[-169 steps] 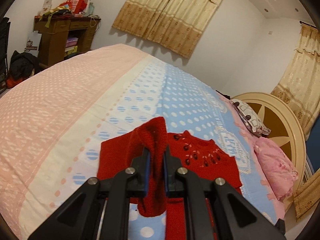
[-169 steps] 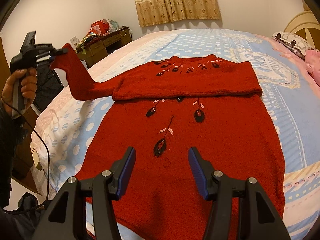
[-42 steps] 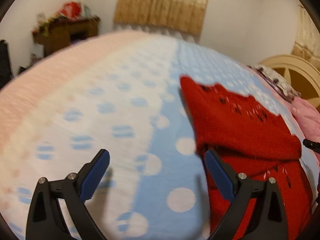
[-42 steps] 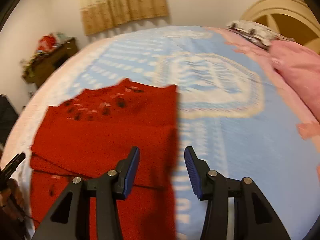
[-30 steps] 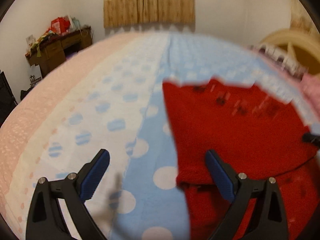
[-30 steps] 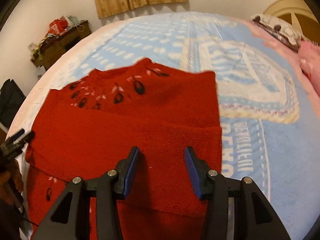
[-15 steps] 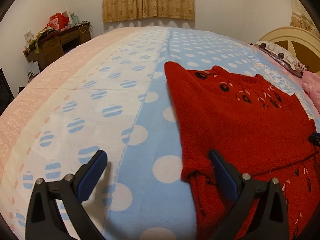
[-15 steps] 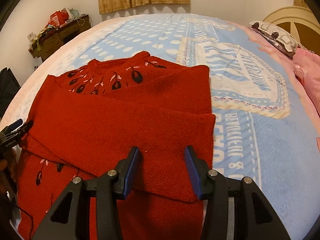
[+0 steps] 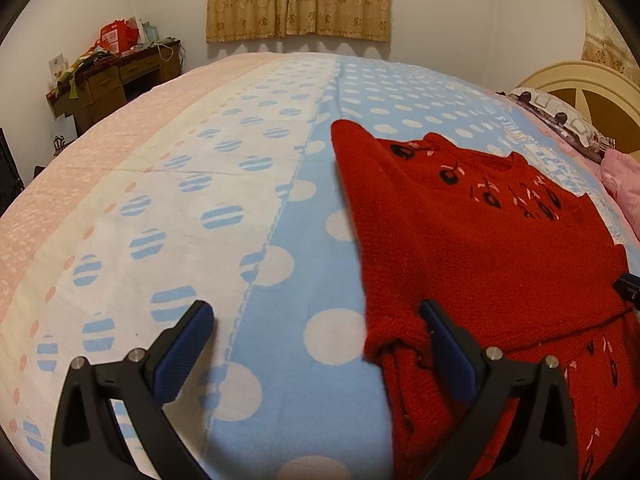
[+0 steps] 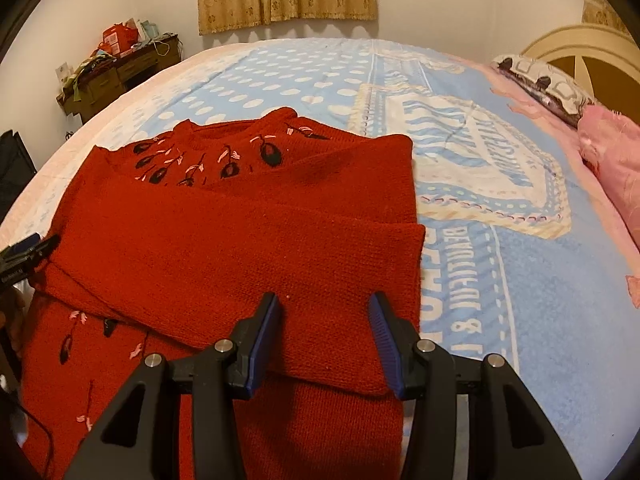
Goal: Fold small clothes
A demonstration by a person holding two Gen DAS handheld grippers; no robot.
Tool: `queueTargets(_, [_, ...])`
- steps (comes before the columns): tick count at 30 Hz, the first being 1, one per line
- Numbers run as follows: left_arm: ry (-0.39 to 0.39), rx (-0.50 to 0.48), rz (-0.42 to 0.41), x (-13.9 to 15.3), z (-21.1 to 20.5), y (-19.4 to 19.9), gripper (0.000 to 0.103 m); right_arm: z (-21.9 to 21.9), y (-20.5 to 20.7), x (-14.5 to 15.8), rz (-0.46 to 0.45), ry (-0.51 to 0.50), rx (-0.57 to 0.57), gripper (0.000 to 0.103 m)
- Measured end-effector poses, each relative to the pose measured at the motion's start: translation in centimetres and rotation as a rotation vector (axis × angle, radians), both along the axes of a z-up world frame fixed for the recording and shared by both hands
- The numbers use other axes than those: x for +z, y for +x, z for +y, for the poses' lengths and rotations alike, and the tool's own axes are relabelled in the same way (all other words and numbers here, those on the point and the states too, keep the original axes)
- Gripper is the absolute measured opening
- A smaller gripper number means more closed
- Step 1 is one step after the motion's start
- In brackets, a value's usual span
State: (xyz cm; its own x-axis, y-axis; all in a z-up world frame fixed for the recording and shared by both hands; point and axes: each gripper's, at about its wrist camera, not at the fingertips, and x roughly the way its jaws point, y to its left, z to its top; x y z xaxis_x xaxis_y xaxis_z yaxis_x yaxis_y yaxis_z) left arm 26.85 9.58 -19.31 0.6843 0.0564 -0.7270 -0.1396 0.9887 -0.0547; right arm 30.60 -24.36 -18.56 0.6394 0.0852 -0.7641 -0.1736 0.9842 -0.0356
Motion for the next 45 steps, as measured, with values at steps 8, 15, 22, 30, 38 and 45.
queueTargets(8, [-0.028, -0.015, 0.018, 0.1, 0.2, -0.3, 0.103, 0.1, -0.6, 0.3, -0.001, -0.004, -0.007, 0.048])
queueTargets(15, [0.008, -0.035, 0.004, 1.5, -0.5, -1.6, 0.103, -0.1, -2.8, 2.1, 0.000, 0.023, -0.018, 0.049])
queueTargets(22, [0.012, -0.092, -0.032, 3.2, -2.0, -4.5, 0.103, 0.0, -5.8, 3.6, -0.048, 0.058, -0.019, 0.050])
queueTargets(30, [0.006, -0.148, -0.087, 6.7, -3.1, -8.7, 0.103, 1.4, -10.5, 5.7, -0.100, 0.108, 0.041, 0.050])
queueTargets(38, [0.087, -0.213, -0.129, 8.8, -4.6, -13.4, 0.103, 2.4, -15.3, 6.6, -0.113, 0.092, 0.090, 0.051])
queueTargets(45, [0.097, -0.249, -0.099, 8.2, -5.3, -16.0, 0.103, 2.3, -18.3, 6.5, -0.106, 0.065, 0.105, 0.051])
